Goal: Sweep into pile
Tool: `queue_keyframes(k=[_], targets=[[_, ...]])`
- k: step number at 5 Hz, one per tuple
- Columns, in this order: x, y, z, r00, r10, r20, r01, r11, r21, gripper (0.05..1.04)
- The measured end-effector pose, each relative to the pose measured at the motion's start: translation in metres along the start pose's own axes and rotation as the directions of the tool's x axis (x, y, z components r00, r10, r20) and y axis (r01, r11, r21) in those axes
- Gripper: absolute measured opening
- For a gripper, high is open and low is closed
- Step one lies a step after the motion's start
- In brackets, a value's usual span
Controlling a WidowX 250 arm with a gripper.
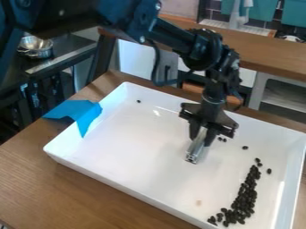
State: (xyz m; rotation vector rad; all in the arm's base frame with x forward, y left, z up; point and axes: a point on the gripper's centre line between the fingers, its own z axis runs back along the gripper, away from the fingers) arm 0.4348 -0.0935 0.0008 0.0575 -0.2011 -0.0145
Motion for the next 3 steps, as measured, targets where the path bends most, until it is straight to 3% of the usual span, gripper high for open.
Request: queue_keyframes(k=[1,3], targets=[[-0.008,-0.035,0.003,0.998,-0.067,0.018,0.067,0.998,-0.016,0.361],[-0.014,-0.053,0.008,0.996,-0.091,0.005,0.091,0.994,-0.064,0.361]])
